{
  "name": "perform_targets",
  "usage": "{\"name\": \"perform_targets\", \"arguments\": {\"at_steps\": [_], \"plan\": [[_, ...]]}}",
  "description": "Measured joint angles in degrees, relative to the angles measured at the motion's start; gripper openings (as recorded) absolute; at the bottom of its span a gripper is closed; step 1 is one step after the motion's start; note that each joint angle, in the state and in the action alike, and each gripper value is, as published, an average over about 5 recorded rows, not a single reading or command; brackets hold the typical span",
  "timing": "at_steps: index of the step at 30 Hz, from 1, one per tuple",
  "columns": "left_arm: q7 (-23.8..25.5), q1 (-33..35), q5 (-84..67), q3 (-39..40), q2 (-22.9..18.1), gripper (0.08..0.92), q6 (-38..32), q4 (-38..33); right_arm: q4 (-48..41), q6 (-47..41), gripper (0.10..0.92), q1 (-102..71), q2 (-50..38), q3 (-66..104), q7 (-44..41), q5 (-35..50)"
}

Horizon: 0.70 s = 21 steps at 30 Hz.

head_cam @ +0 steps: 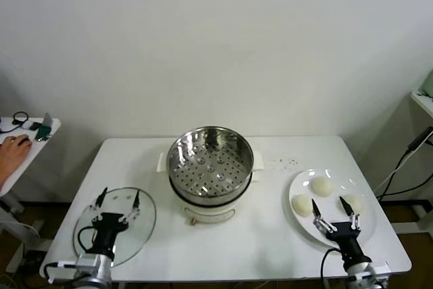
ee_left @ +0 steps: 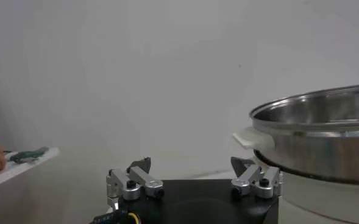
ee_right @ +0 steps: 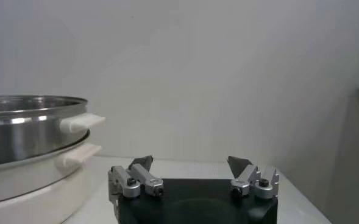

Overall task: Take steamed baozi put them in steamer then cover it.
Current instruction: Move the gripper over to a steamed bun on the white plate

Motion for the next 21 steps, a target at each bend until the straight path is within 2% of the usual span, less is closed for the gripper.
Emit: {"name": "perform_targets", "arguments": {"at_steps": [4,10,21], "plan": [[-0.29,-0.24,0.28,0.36,0.09,0.823,-0.01,0.03,-0.53,-2.03,0.823,1.16,-2.42,-0.12,-0.92,-1.00],[-0.86,-0.41,1.21,1.29,0.41,0.823,-0.47,0.13,-2.32,-8.64,0.823,4.68,-10.96,-1.35,-5.01,-2.89],[-2.02,-0.04,2.53,4.02,0.14,0.823,-0.89,0.17,-9.86,-17.19,0.823,19.20,-31.43,-11.62,-19.41,-6.07]]}}
